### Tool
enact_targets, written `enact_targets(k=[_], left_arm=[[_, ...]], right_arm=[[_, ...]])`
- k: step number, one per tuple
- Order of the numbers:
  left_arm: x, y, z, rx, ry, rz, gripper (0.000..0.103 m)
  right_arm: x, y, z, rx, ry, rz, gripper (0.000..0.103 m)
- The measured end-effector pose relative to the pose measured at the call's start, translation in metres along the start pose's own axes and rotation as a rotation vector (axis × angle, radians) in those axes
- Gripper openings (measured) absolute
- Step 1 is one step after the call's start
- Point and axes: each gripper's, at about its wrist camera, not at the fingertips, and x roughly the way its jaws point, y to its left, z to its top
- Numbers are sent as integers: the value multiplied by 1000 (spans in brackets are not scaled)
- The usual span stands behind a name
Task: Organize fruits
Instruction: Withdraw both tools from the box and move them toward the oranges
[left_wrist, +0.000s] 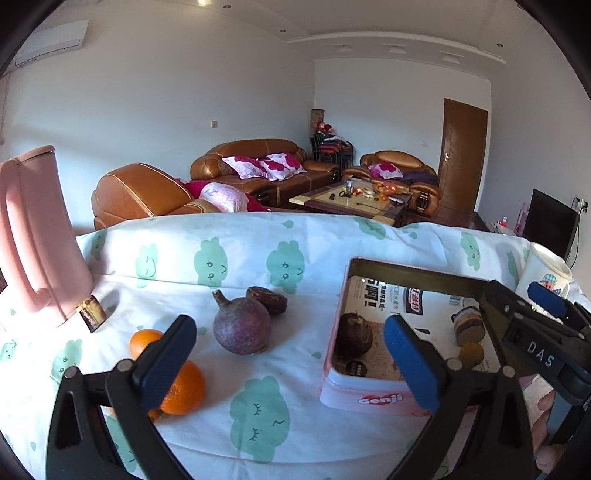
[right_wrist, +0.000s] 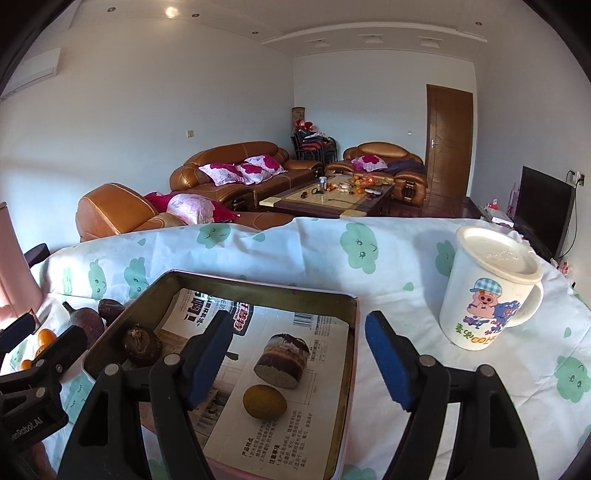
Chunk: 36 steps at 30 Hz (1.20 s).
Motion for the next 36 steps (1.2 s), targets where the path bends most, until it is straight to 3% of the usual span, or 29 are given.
enact_targets(k=[14,36], left_arm=[[-19,29,-9,42,4,0,103],[-23,154,-16,-10,72,87,103]], right_arm=[[-29,28,-12,-37,-23,-43,75],[-44,121,-29,-62,41,76,75]])
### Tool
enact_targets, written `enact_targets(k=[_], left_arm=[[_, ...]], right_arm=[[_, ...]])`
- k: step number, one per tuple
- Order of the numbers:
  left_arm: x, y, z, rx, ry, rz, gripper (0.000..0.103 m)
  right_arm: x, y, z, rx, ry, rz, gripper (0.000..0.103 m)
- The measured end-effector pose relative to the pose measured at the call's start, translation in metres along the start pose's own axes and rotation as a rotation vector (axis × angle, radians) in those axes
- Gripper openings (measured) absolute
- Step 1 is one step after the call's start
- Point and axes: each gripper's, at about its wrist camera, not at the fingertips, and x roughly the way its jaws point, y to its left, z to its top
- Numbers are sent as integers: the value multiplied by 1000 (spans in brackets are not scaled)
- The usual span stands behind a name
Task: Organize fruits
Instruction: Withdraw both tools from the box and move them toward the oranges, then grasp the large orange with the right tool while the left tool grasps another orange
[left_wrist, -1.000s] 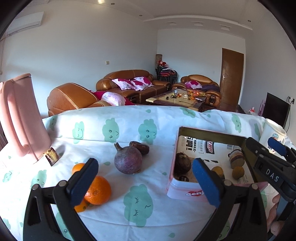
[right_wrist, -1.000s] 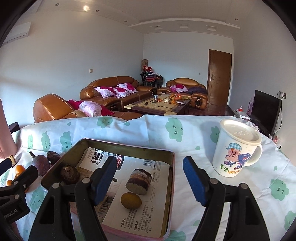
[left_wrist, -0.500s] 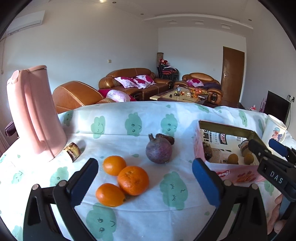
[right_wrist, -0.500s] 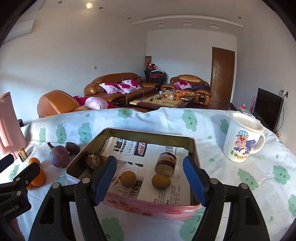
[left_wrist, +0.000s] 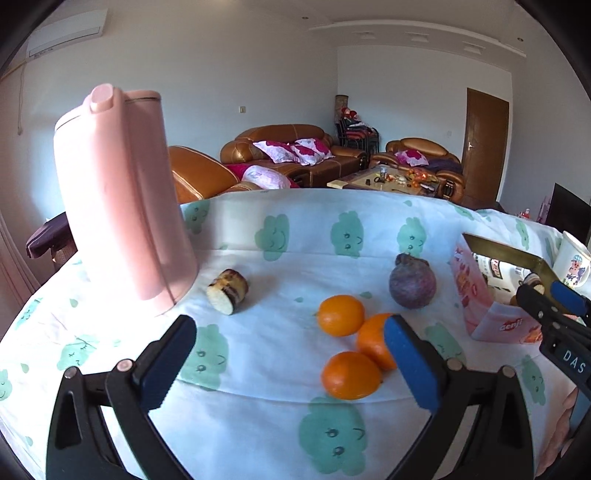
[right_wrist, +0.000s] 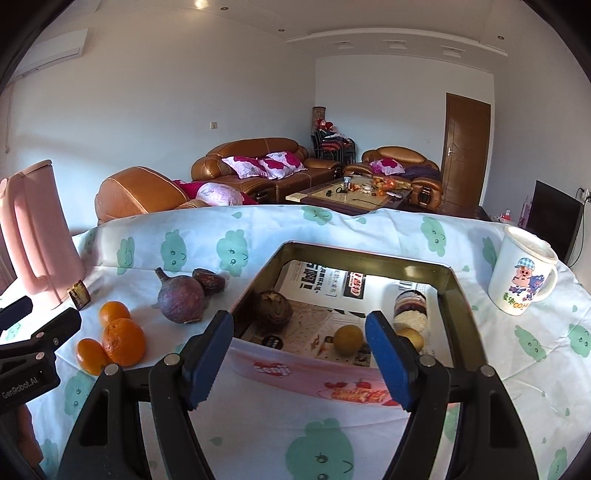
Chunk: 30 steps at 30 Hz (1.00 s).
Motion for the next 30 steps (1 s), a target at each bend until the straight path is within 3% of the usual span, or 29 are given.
enact_targets(k=[6,12,22,30], left_arm=[[9,39,0,4,40,55,103],[15,63,0,0,84,73,103],[16,53,0,85,109,61,103],[15,46,-1,137,94,46,103]], right_arm=[[2,26,-2,-15,32,75,75],[14,60,-6,-30,114,220,75],[67,107,-3,26,295,380,75],[86,113,-1,82,364,445,70]])
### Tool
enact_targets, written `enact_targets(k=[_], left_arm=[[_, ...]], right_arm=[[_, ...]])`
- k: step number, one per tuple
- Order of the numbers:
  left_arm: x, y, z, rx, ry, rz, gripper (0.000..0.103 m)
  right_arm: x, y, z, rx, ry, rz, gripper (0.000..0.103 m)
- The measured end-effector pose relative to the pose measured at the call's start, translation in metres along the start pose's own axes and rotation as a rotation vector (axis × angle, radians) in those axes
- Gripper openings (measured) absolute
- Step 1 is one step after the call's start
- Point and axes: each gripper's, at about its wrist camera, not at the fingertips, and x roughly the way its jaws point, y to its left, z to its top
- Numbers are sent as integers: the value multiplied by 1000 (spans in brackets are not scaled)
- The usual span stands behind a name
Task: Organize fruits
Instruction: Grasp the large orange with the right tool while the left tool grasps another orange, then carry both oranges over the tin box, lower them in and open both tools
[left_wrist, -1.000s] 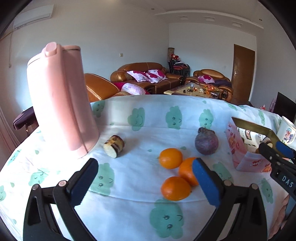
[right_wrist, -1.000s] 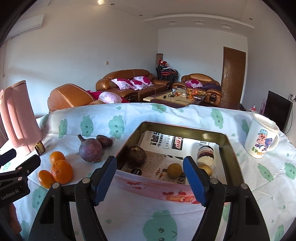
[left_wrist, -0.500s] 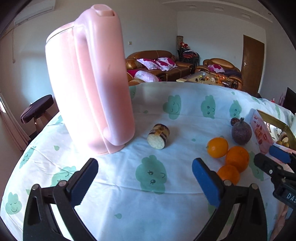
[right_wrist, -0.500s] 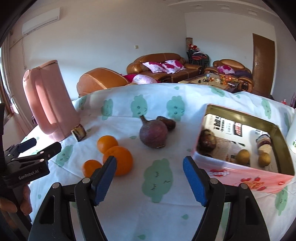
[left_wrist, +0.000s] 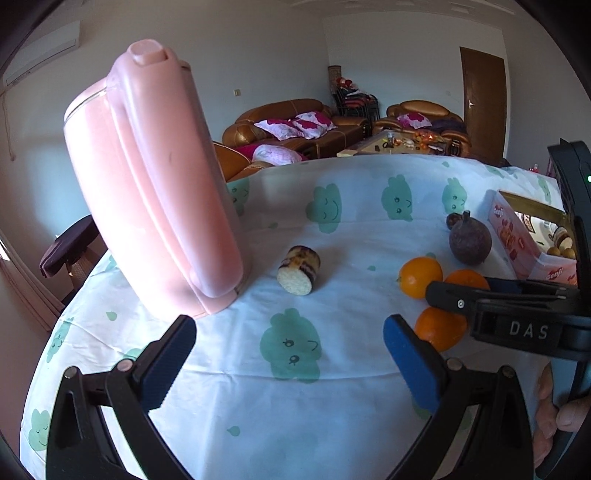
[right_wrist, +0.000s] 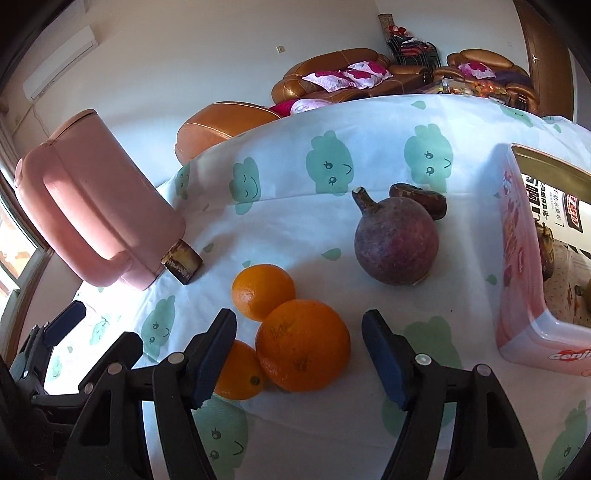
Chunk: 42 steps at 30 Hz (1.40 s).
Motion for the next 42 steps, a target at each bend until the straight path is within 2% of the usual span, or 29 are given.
enact_targets(k=[2,3,4,10,14,17,19,23,26,28,29,30,36,42], left_arm=[[0,-1,-1,8,-4,-7,103],[-1,-1,-1,10,-5,-15,103],[-2,-1,-1,9,-7,-26,103],[-8,-5,-1,14,-42,-79,102],[-14,-11,-1,8,-60,-178,102],[-9,-16,2,-58,-24,-284,101],[-1,-27,4,-71,22,-317,93],[20,-51,4,-36,105,-250,73],[29,-64,4,-23,152,-272,59],[30,-75,4,11,164,-256,53],[32,-81,3,38,174,-241,42],[33,-86,3,63,184,-219,37],[31,-88,5,72,162,-168,35],[6,-91,13,17,18,-140,35]], right_arm=[[-1,-1,1,8,13,23,59],[-2,-1,1,5,16,14,57],[-4,-2,0,-7,24,-3,48],[-21,-7,-13,-47,1,10,47],[-52,-16,-20,-55,-81,10,47],[-81,-22,-26,-84,-166,-10,47],[-93,-26,-29,-101,-212,-51,47],[-100,-34,-29,-107,-243,-91,47],[-98,-39,-27,-103,-231,-87,47],[-98,-40,-28,-102,-221,-84,47],[-97,-40,-28,-103,-218,-82,47],[-98,-41,-28,-104,-219,-82,47],[-102,-41,-27,-108,-248,-86,47],[-116,-45,-24,-123,-303,-114,47]])
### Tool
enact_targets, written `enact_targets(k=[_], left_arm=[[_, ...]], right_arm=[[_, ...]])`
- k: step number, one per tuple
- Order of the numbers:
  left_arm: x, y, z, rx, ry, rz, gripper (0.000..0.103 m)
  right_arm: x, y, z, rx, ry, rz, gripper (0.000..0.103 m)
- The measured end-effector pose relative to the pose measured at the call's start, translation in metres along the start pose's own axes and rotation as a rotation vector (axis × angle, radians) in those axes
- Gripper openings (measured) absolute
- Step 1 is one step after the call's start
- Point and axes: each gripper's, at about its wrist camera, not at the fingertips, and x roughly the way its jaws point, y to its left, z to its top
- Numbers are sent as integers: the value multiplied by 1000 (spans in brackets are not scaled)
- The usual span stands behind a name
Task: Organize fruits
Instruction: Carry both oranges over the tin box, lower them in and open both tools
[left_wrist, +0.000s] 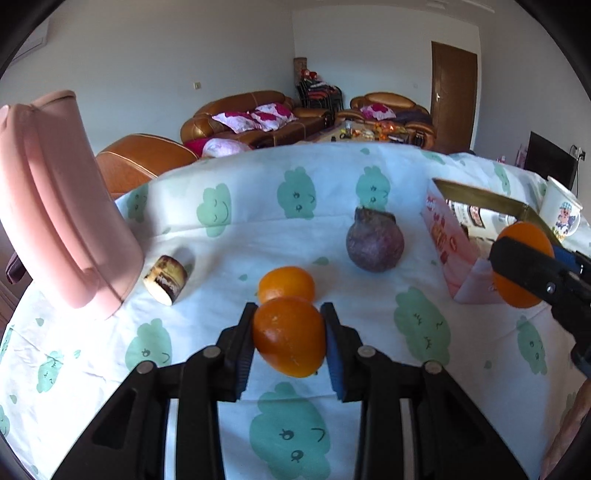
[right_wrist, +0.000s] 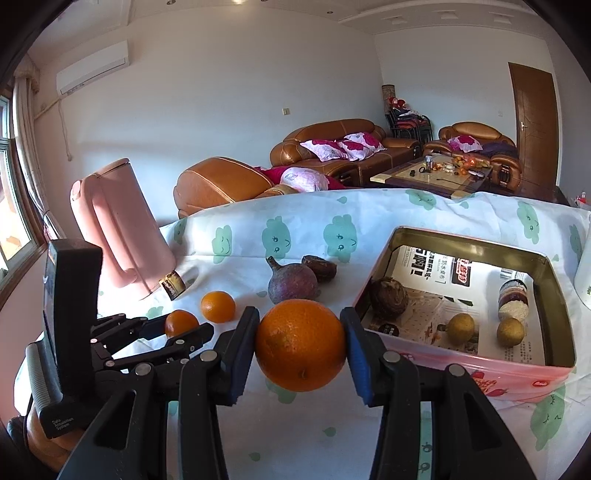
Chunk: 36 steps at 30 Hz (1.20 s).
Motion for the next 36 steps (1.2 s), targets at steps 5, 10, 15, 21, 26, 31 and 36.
enact_targets(k=[5,10,15,21,26,31,36], left_arm=[[-13,-18,12,-20,-85,1,35],[-17,-41,25,-29,-135,-33,35],[-16,-71,36,-15,-159,-74,35],[-4,-109,50,13,-150,-114,35],[9,-137,60,35,-132,-132,35],[24,-154,64,52,-99,-137,35],[38,-162,65,50,-60,-141,35]], right_arm=[[-13,-15,7,-24,-63,-64,47],[-20,-48,15,12,-92,-120,47],[-24,-80,23,31,-113,-185,47],[-18,-117,26,40,-88,-254,47],[-9,-141,25,54,-42,-285,48],[1,-151,24,57,3,-278,48],[12,-160,21,87,55,-231,48]])
